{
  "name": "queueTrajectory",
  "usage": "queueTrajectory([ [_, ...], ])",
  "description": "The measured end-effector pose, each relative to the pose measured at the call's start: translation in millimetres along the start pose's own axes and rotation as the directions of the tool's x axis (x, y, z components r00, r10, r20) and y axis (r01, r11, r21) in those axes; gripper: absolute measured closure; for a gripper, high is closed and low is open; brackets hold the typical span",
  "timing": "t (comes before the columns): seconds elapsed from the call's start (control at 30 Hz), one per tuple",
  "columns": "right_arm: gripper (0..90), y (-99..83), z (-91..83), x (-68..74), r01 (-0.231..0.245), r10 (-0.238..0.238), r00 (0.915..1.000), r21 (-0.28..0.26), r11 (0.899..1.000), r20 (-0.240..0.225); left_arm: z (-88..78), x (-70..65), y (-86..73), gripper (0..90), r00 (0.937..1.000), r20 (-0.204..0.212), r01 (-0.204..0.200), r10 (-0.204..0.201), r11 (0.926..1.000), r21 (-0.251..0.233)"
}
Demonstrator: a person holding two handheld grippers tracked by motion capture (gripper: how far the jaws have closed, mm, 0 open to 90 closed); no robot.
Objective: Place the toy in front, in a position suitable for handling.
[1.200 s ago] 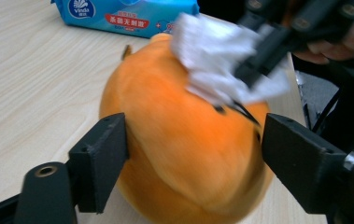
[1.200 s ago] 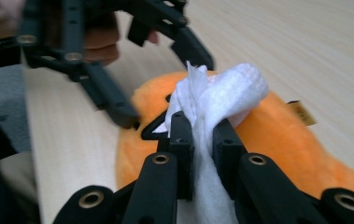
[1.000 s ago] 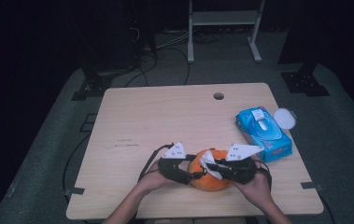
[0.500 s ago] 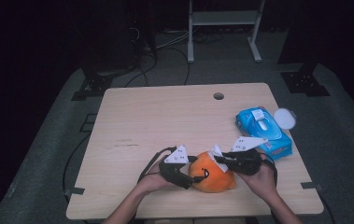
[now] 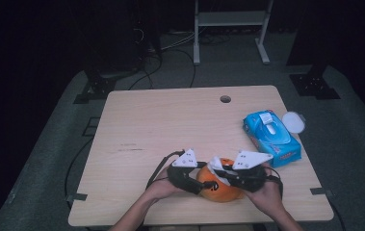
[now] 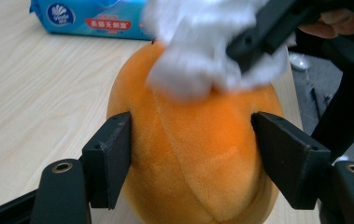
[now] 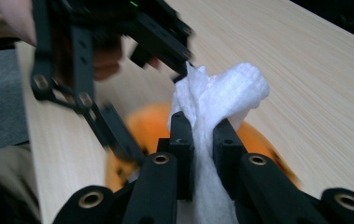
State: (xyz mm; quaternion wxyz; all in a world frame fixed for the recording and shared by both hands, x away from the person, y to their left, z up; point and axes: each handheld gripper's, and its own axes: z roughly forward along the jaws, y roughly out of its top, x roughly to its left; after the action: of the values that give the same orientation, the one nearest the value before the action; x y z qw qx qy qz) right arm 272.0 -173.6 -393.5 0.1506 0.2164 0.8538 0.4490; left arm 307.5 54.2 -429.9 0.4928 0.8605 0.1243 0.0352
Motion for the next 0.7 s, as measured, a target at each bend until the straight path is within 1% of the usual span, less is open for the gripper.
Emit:
queueTrajectory([
  [0.03,80.7,4.6,5.2,4.3,0.016,-0.016,0.9998,0.000,1.000,-0.013,-0.3,-1.6,0.8,29.7,0.9998,-0.004,-0.018,0.018,0.9998,0.010],
  [0.07,80.7,6.9,8.3,6.1,0.027,-0.027,0.9995,0.001,1.000,-0.018,-0.2,-4.3,1.6,29.8,0.9990,-0.011,-0.044,0.044,0.9988,0.020],
  [0.13,80.6,10.6,14.7,7.2,0.037,-0.037,0.9991,0.009,0.999,-0.020,-0.6,-6.0,1.1,30.1,0.9982,-0.020,-0.057,0.057,0.9981,0.026],
  [0.17,80.6,11.1,15.5,4.1,0.035,-0.034,0.9992,0.011,0.999,-0.021,-1.0,-5.3,-0.1,30.4,0.9982,-0.018,-0.057,0.057,0.9981,0.025],
  [0.27,80.7,8.1,11.2,-3.7,0.025,-0.025,0.9997,0.017,1.000,0.008,-0.7,-4.5,-1.5,30.8,0.9986,-0.013,-0.052,0.052,0.9985,0.020],
  [0.33,80.7,3.3,6.7,-11.1,0.007,-0.007,0.9997,0.023,1.000,0.023,-0.5,-3.8,-1.9,30.8,0.9987,-0.013,-0.049,0.049,0.9986,0.019],
  [0.37,80.7,-0.8,3.0,-16.0,-0.012,0.012,0.9995,0.025,1.000,0.029,-0.2,-3.6,-1.9,30.8,0.9988,-0.014,-0.047,0.047,0.9988,0.016],
  [0.47,80.7,-9.5,-5.3,-22.8,-0.036,0.035,0.9981,0.032,0.999,0.051,0.3,-2.9,-2.3,30.8,0.9990,-0.012,-0.043,0.043,0.9990,0.010],
  [0.53,80.7,-12.1,-7.6,-22.7,-0.045,0.043,0.9976,0.030,0.999,0.054,1.1,-3.4,-1.8,30.7,0.9985,-0.011,-0.053,0.053,0.9985,0.012],
  [0.6,80.7,-10.8,-7.6,-19.3,-0.028,0.027,0.9979,0.029,0.999,0.059,1.1,-4.6,-1.1,30.7,0.9981,-0.015,-0.059,0.060,0.9981,0.018],
  [0.7,80.7,-3.2,-2.8,-11.7,-0.008,0.007,0.9993,0.021,1.000,0.037,1.3,-6.0,-0.8,30.8,0.9972,-0.016,-0.073,0.073,0.9972,0.018],
])
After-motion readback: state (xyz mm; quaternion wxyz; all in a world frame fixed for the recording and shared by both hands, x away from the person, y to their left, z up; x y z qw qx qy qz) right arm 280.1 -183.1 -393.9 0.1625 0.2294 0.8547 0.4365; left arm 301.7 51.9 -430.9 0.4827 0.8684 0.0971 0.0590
